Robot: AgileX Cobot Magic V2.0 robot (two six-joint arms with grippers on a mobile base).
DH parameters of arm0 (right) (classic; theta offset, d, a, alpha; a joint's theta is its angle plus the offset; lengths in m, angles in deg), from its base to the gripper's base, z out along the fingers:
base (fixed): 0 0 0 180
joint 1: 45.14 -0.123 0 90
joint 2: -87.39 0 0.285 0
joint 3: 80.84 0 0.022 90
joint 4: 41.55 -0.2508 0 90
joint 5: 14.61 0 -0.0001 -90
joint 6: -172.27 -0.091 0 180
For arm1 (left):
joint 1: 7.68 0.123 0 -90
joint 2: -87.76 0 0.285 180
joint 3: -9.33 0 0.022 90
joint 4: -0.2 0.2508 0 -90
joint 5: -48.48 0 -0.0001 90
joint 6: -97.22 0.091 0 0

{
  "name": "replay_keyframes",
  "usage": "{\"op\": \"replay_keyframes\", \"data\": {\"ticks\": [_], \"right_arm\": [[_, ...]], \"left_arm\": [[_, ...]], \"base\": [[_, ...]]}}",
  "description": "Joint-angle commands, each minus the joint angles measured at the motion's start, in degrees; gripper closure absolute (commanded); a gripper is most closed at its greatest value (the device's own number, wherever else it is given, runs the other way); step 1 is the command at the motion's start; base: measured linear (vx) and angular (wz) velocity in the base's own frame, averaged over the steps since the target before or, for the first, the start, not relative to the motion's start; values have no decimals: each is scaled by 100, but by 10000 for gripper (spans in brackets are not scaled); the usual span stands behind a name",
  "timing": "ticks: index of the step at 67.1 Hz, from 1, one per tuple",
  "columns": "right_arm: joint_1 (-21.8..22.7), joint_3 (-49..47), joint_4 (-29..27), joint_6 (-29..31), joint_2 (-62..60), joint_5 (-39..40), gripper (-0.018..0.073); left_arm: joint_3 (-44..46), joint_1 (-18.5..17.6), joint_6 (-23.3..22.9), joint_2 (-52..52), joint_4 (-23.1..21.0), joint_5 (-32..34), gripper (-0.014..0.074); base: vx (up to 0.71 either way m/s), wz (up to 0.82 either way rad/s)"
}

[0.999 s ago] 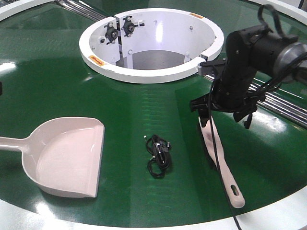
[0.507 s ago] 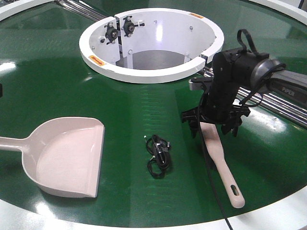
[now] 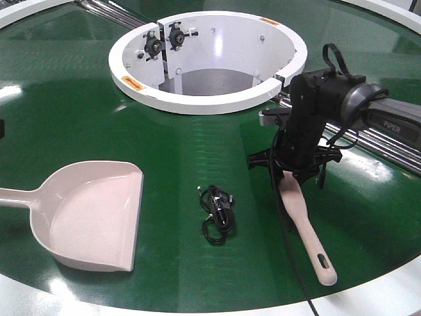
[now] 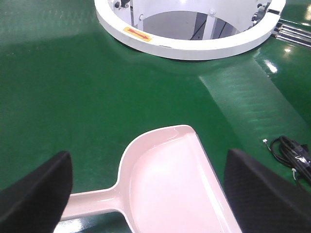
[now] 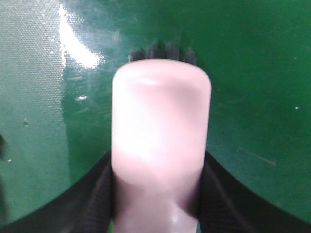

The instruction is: Clean and inspect green conveyor with broom and dustpan

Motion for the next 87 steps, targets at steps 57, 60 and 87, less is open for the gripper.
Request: {"op": "replay_keyframes", "data": {"ticks": [57,60,87], "right_arm": [[44,143,-265,717,-2154,-1045,563],[44,302,-265,717,-2203,-1045,563],[44,716,-164,821,-2433,-1029,563]], "left_arm": [[195,-15,3,-31,-122,78,7],[195,-15,3,-31,-122,78,7],[195,-15,9,-31,-122,-7,7]], "base": [[0,0],[0,0],[0,0]]}}
